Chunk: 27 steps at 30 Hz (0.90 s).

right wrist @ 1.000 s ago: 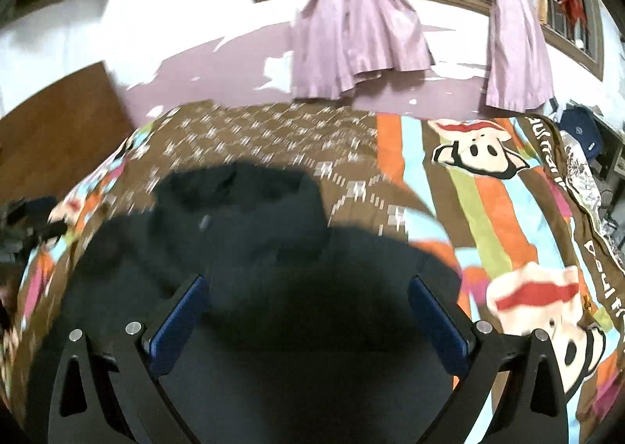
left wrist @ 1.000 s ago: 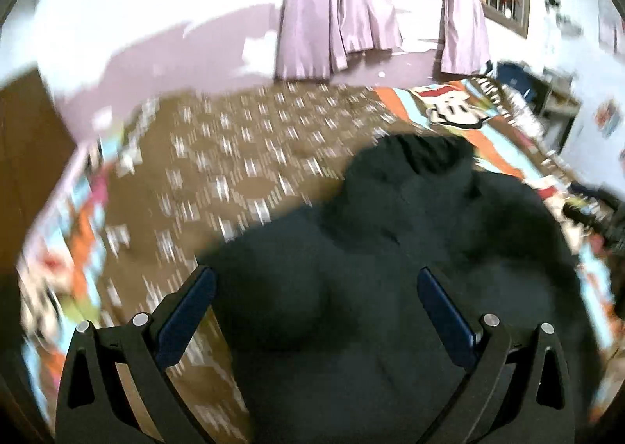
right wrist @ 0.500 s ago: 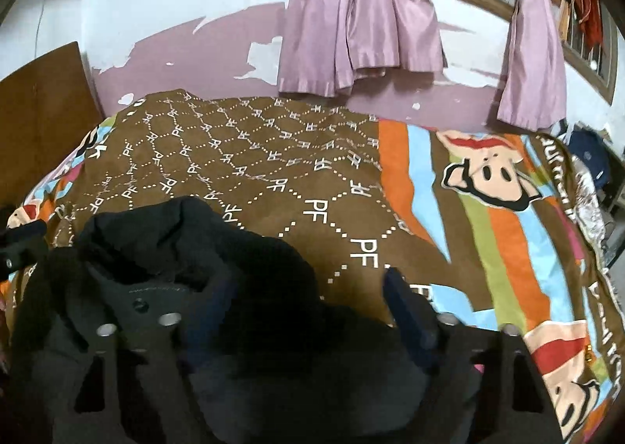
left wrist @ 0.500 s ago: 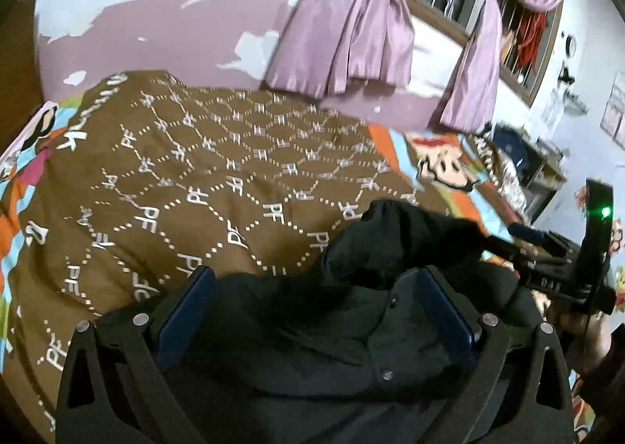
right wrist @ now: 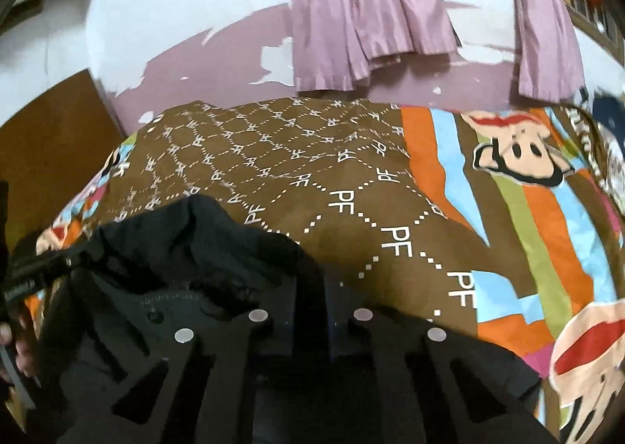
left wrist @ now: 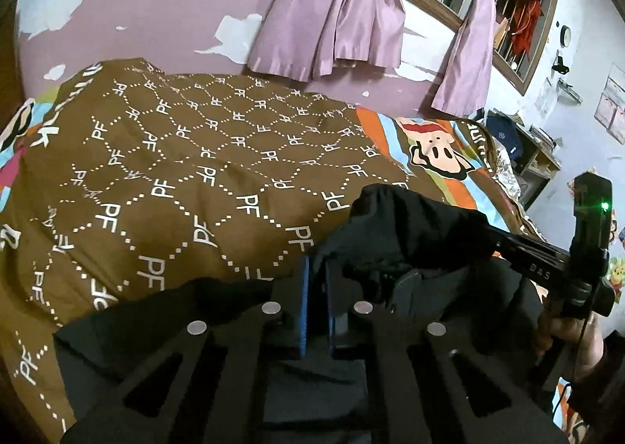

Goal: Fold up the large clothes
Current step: 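Grasp the jacket hem with both tools and lift it toward the collar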

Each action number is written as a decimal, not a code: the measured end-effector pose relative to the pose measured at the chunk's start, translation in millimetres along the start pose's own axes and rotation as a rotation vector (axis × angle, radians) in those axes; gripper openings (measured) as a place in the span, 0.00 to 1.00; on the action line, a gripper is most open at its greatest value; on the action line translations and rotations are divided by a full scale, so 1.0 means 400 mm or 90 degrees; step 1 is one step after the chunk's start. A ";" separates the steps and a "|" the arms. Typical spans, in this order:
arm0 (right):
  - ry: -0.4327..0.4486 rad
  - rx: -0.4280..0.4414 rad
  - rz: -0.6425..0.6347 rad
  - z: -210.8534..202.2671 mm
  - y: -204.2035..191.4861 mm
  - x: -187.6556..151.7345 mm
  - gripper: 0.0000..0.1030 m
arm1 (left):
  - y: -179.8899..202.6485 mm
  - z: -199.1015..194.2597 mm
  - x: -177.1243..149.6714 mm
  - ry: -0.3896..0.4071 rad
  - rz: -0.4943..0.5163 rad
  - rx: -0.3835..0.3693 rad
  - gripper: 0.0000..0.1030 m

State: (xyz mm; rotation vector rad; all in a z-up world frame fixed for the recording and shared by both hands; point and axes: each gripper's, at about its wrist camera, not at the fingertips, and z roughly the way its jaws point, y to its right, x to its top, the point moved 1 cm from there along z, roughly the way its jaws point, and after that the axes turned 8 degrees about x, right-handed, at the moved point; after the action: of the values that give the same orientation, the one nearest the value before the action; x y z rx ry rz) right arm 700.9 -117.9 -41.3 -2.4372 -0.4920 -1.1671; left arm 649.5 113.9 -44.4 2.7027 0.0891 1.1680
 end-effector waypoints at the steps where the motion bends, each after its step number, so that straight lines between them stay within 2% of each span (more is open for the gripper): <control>1: 0.000 0.001 -0.009 -0.015 -0.004 -0.009 0.09 | 0.000 -0.011 -0.005 0.004 0.000 0.001 0.04; 5: -0.015 0.014 -0.038 -0.073 -0.010 -0.061 0.07 | -0.007 -0.051 -0.036 0.008 0.011 -0.004 0.03; 10: -0.059 -0.025 -0.095 -0.075 -0.010 -0.144 0.06 | -0.028 -0.072 -0.086 -0.024 0.048 -0.001 0.02; 13: -0.077 -0.032 -0.099 -0.059 -0.008 -0.184 0.06 | -0.028 -0.065 -0.130 -0.051 0.064 0.000 0.02; 17: -0.115 -0.053 -0.107 -0.018 0.001 -0.250 0.06 | -0.001 -0.016 -0.205 -0.110 0.116 0.030 0.02; 18: -0.118 -0.061 -0.109 -0.009 0.000 -0.264 0.06 | 0.008 0.006 -0.225 -0.133 0.127 0.039 0.02; 20: -0.114 -0.071 -0.116 -0.006 -0.002 -0.270 0.06 | 0.021 0.031 -0.251 -0.146 0.150 0.055 0.02; 23: -0.107 -0.067 -0.116 -0.020 -0.002 -0.268 0.08 | 0.034 0.042 -0.260 -0.151 0.173 0.073 0.02; 27: -0.080 -0.053 -0.118 -0.073 -0.010 -0.262 0.09 | 0.017 0.019 -0.261 -0.134 0.155 0.064 0.04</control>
State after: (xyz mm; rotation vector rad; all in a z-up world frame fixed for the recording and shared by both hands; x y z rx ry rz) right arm 617.7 -143.5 -106.9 -2.5934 -0.7348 -1.1319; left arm 583.0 92.1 -122.8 2.9734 -0.2230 0.9498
